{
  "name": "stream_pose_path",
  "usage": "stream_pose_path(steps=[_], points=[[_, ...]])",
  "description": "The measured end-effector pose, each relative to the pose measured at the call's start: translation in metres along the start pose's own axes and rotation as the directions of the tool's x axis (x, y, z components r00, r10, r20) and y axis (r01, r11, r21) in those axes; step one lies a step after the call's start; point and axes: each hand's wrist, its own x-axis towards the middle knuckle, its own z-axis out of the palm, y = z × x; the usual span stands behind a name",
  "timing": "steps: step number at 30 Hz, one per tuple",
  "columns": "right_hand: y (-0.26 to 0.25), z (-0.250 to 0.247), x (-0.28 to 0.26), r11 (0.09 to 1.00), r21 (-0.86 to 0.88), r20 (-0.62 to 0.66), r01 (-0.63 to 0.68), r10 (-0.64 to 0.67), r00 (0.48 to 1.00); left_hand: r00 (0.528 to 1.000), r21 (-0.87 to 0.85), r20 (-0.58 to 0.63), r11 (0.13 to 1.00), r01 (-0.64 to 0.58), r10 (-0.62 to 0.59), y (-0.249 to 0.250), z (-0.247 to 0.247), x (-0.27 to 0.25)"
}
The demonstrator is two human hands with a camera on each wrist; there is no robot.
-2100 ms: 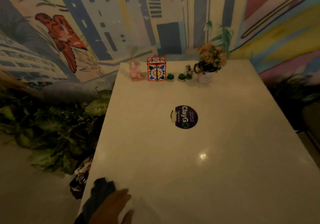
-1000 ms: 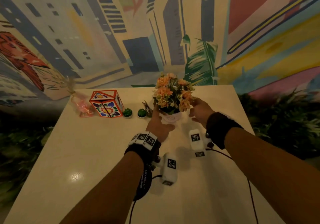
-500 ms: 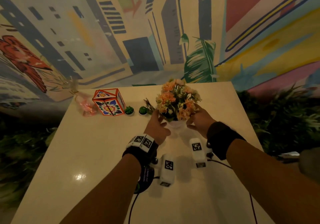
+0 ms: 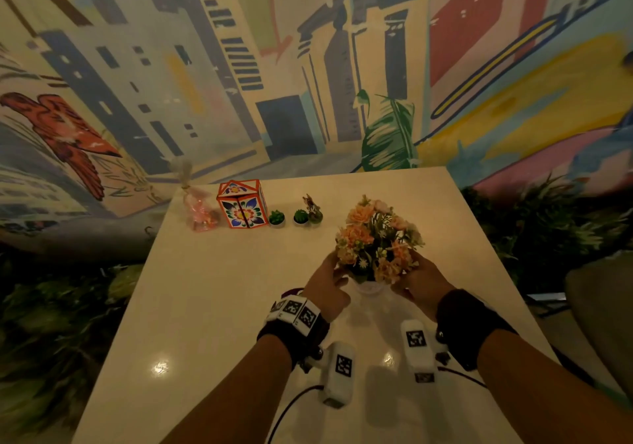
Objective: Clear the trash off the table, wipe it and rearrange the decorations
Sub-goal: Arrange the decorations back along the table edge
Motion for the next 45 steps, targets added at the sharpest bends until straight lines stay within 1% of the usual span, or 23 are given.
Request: stream_pose_path(steps=[3, 6, 10, 13, 15, 19, 22, 27, 32, 34, 36, 39, 43, 45], points=[[0.005, 0.002, -0.01, 1.0, 0.03, 0.008, -0.007, 0.006, 1.0, 1.0, 0.015, 0.011, 1.0, 0.017, -0.017, -0.005, -0.002, -0.01], [0.01, 0.002, -0.007, 1.0, 0.019, 0.004, -0.008, 0.007, 1.0, 1.0, 0.05, 0.026, 0.999, 0.01, -0.012, -0.009, -0.003, -0.013], [0.012, 0.0, 0.002, 1.0, -0.022, -0.027, 0.019, -0.019, 0.999, 0.999, 0.005, -0.011, 0.999, 0.032, -0.032, -0.012, 0.001, -0.01], [0.011, -0.005, 0.0, 1.0, 0.0, -0.03, 0.023, -0.023, 0.999, 0.998, -0.02, -0.047, 0.999, 0.04, -0.041, -0.015, 0.01, -0.006], [0.014, -0.01, -0.001, 1.0, -0.024, -0.02, 0.008, -0.009, 1.0, 0.996, -0.029, -0.066, 0.998, 0.051, -0.053, -0.017, 0.016, -0.004], [0.017, -0.017, 0.004, 0.997, -0.077, -0.012, 0.009, -0.01, 1.0, 0.996, 0.009, -0.076, 0.999, 0.037, -0.037, -0.017, 0.022, -0.001], [0.014, -0.021, 0.007, 0.993, -0.115, 0.008, 0.016, -0.015, 1.0, 0.995, -0.013, -0.086, 0.999, 0.041, -0.042, -0.015, 0.026, 0.004], [0.011, -0.02, 0.009, 0.992, -0.119, 0.01, 0.027, -0.026, 1.0, 0.995, -0.047, -0.094, 0.998, 0.04, -0.044, -0.019, 0.029, 0.006], [0.017, -0.022, 0.014, 0.977, -0.202, 0.01, 0.072, -0.071, 0.997, 0.996, -0.061, -0.074, 0.997, 0.043, -0.047, -0.022, 0.029, 0.006], [0.019, -0.023, 0.015, 0.98, -0.183, 0.007, 0.072, -0.072, 0.997, 0.998, -0.068, -0.051, 0.997, 0.045, -0.049, -0.022, 0.03, 0.005], [0.018, -0.024, 0.013, 0.989, -0.127, 0.011, 0.079, -0.078, 0.997, 0.998, -0.05, -0.037, 0.997, 0.05, -0.052, -0.02, 0.032, 0.004], [0.015, -0.027, 0.009, 0.992, -0.08, 0.004, 0.103, -0.103, 0.995, 0.999, -0.008, -0.034, 1.0, 0.025, -0.025, -0.02, 0.035, 0.005], [0.013, -0.034, 0.005, 0.994, -0.026, -0.013, 0.109, -0.109, 0.994, 1.0, 0.026, 0.0, 1.0, -0.002, 0.002, -0.017, 0.041, 0.006], [0.013, -0.04, 0.004, 0.992, -0.053, -0.02, 0.113, -0.114, 0.993, 1.0, 0.048, 0.014, 0.999, -0.009, 0.009, -0.016, 0.045, 0.006]])
